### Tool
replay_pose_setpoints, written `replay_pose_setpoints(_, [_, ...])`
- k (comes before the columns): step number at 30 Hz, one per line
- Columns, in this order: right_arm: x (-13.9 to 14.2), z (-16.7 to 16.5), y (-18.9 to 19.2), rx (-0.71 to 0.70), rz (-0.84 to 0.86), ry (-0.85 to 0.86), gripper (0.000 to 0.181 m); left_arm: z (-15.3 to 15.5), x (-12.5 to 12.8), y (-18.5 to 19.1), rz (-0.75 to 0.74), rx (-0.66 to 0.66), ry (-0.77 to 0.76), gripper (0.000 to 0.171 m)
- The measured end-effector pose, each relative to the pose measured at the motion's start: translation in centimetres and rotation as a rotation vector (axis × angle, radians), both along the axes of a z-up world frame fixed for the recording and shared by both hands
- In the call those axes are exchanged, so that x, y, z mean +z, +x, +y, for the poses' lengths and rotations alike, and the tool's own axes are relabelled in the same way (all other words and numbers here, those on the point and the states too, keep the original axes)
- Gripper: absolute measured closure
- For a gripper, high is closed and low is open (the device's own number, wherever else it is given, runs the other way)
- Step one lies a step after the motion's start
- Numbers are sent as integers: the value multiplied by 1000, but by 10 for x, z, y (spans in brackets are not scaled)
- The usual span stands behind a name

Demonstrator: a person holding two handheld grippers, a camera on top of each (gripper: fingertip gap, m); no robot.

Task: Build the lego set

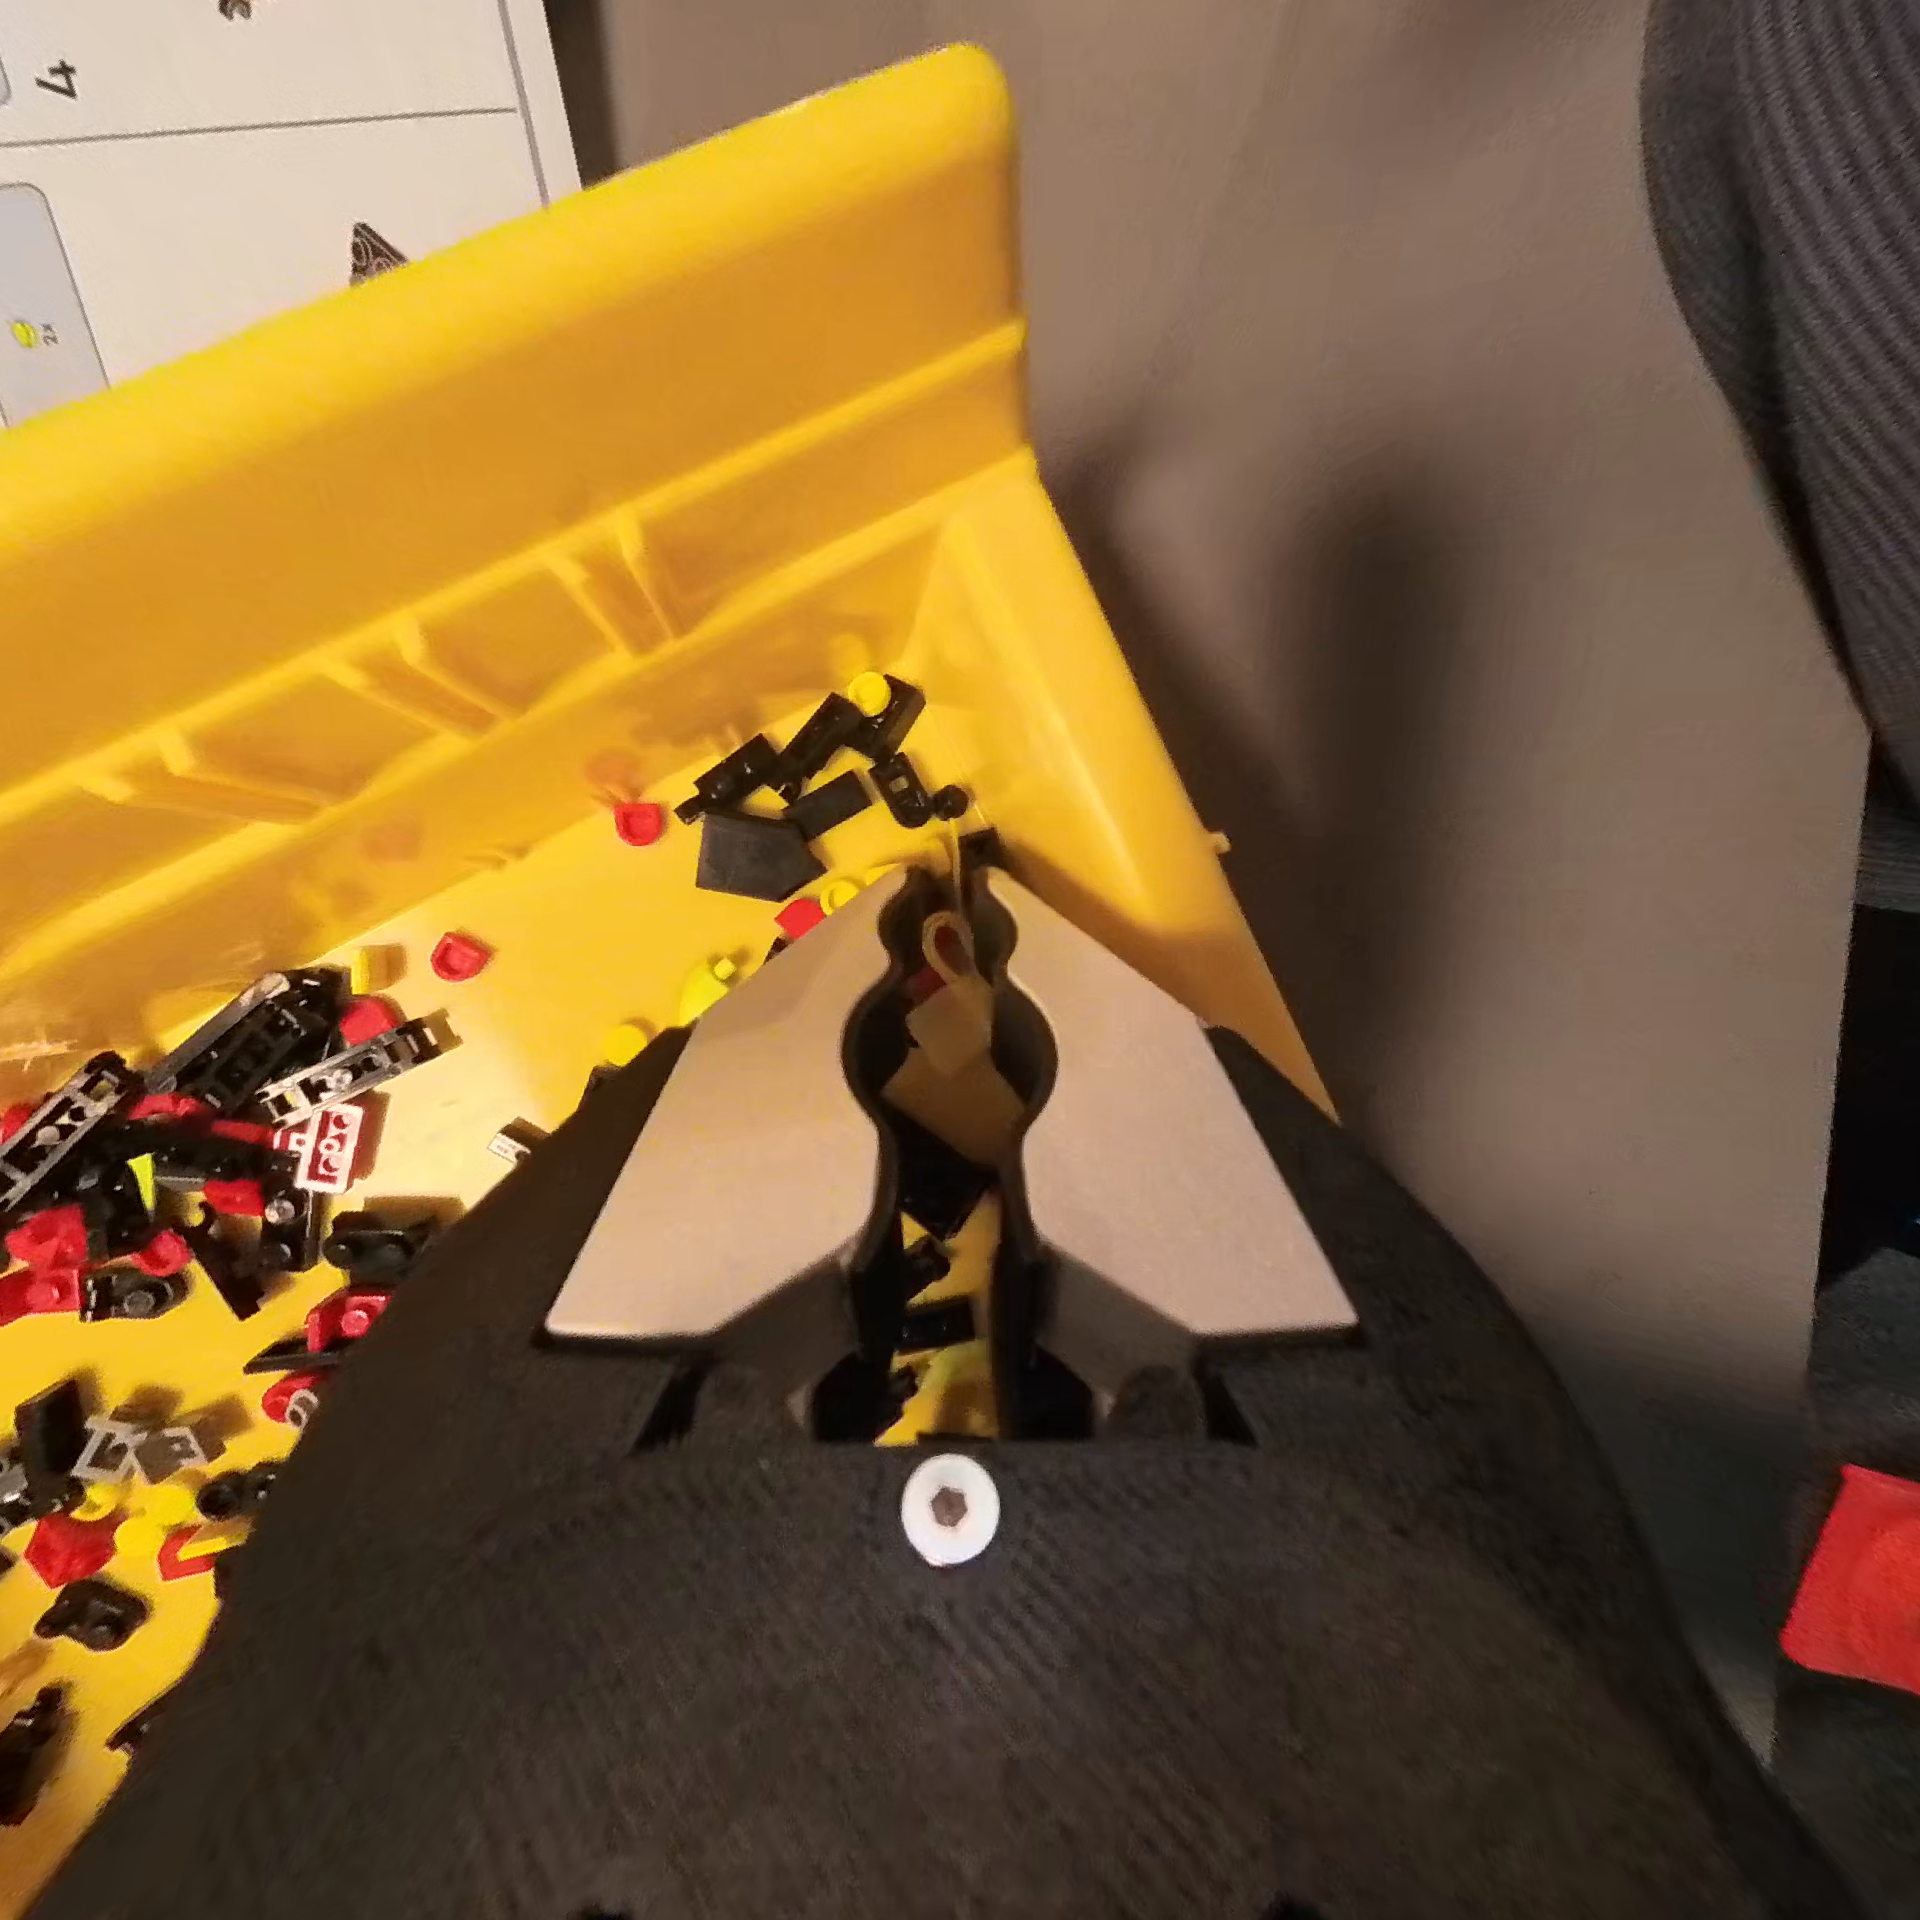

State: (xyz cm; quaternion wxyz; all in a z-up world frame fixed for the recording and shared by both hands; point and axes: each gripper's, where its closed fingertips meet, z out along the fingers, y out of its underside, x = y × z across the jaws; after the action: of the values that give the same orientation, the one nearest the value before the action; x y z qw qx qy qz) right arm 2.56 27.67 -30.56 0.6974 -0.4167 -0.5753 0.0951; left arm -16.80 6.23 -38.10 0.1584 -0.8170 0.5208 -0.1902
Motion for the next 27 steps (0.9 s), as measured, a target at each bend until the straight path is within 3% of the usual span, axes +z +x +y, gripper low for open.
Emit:
replay_pose_setpoints(15, [-14, -2, -13, 10, 11, 2, 163, 9, -4, -10, 71, 17, 26, 169])
replay_pose_setpoints(19, [-16, -3, -18, 9, 12, 0, 163, 27, 15, -17, 78, 44, 267, 170])
replay_pose_setpoints(23, [-15, -5, -18, 19, 7, -2, 163, 42, 65, -10, 52, 51, 649, 170])
replay_pose_setpoints(27, [-13, -11, -18, 46, 16, -9, 163, 40, 107, 17, 22, 82, 854, 170])
